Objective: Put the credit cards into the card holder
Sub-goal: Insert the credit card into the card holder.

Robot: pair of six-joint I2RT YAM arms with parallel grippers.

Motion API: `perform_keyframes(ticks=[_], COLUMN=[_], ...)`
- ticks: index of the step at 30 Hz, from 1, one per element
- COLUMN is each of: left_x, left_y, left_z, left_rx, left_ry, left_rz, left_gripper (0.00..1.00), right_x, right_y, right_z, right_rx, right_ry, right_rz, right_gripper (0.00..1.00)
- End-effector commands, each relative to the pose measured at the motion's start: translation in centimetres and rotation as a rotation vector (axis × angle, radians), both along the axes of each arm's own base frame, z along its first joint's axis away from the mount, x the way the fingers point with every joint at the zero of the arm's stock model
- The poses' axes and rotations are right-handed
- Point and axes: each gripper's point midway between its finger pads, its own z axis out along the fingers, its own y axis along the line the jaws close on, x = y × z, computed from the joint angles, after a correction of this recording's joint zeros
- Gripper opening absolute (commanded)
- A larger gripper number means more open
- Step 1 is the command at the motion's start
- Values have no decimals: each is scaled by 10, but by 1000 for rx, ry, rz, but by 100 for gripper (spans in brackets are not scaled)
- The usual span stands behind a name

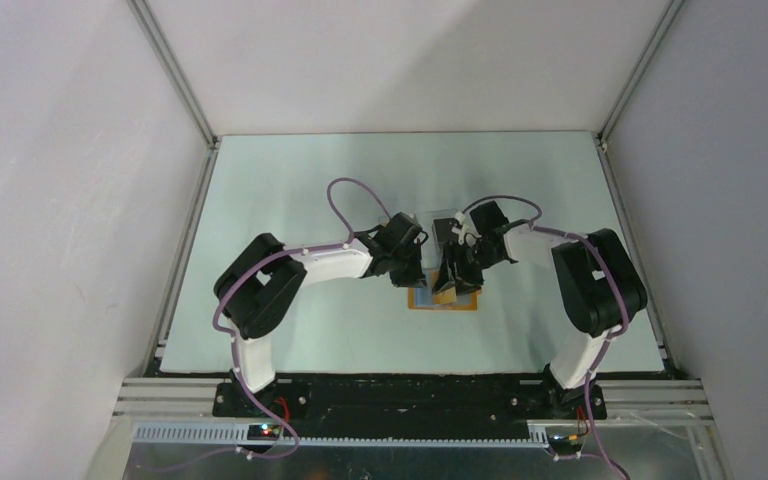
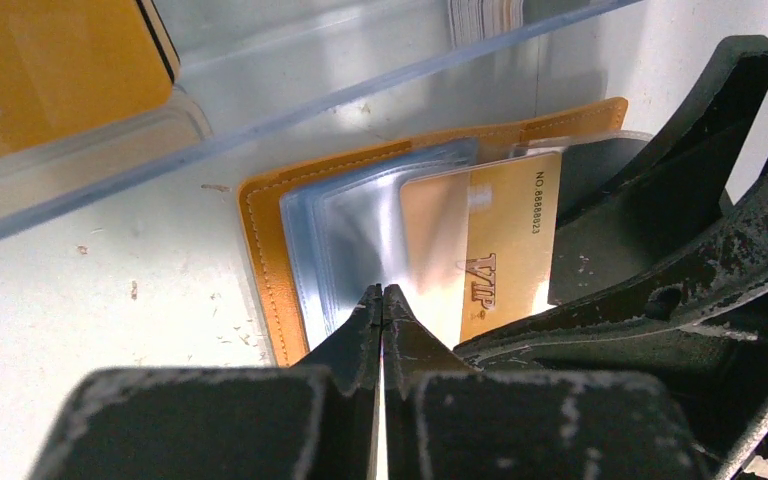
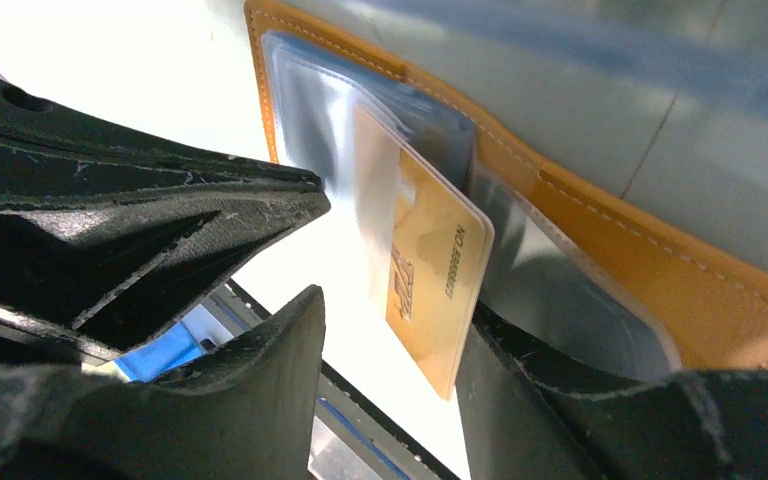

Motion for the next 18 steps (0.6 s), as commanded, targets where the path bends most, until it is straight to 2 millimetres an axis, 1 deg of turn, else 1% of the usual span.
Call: perform_keyframes(ticks=[1, 7, 10, 15, 18], left_x=[-13, -13, -13, -13, -13], left_y=[32, 32, 32, 32, 32], left_z=[-33, -33, -33, -34, -33], left_rx=[151, 152, 152, 151, 151], left_ry=[62, 64, 63, 65, 64], left_rz=[-5, -2, -2, -3, -3], left_gripper=[0, 0, 0, 0, 0], right_x=[-22, -20, -19, -20, -22], right_y=[-34, -45, -46, -35, -24], right_z=[-20, -20, -20, -23, -21], right_rx=[-210, -280, -293, -288, -289], right_ry=[54, 16, 3, -10, -10], right_rz=[-13, -20, -14, 48, 102], right_gripper=[54, 56, 57, 57, 57])
